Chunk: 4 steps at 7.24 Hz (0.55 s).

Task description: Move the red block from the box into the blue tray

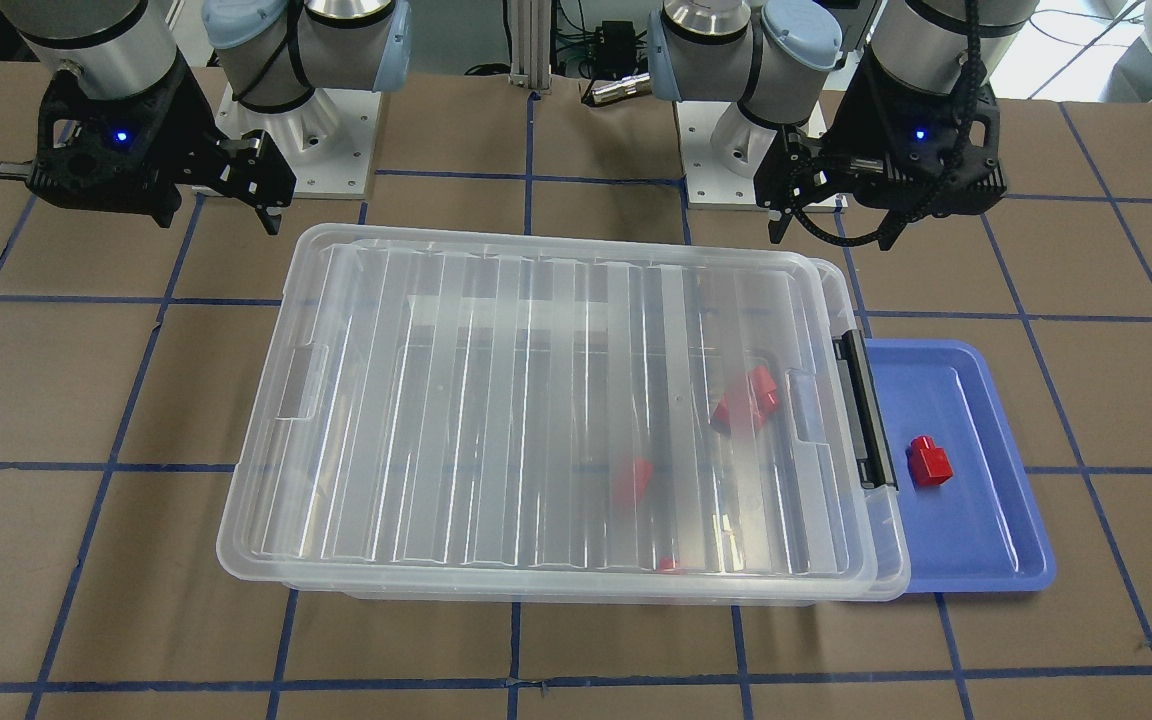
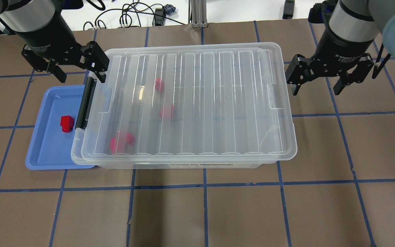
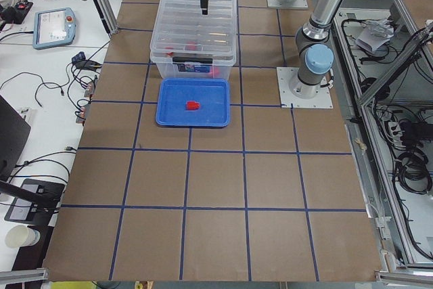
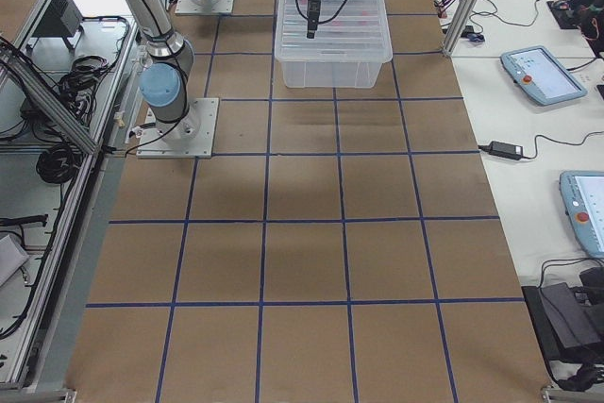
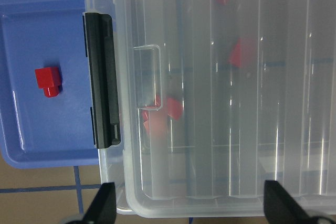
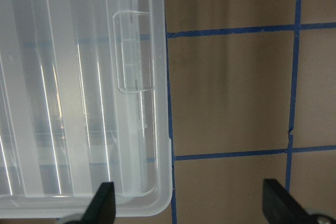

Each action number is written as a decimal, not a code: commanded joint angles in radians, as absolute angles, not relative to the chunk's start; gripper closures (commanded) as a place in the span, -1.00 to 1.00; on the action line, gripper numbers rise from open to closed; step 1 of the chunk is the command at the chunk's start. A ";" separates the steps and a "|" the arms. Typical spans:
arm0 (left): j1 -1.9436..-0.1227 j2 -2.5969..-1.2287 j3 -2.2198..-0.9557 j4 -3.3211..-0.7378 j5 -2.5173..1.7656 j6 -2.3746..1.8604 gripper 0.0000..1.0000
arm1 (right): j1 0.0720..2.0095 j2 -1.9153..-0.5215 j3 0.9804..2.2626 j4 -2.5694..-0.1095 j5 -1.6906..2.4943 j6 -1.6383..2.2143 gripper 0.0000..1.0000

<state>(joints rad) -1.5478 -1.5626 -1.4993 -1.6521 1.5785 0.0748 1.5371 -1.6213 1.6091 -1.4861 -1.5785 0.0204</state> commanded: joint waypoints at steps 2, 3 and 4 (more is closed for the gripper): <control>-1.548 -1.566 -1.500 -1.638 1.580 0.072 -1.00 | 1.537 -1.621 1.608 -1.486 -1.580 0.021 -1.00; -1.548 -1.565 -1.500 -1.638 1.580 0.072 -1.00 | 1.537 -1.620 1.609 -1.489 -1.578 0.041 -1.00; -1.548 -1.565 -1.500 -1.638 1.580 0.072 -1.00 | 1.537 -1.620 1.609 -1.486 -1.575 0.104 -1.00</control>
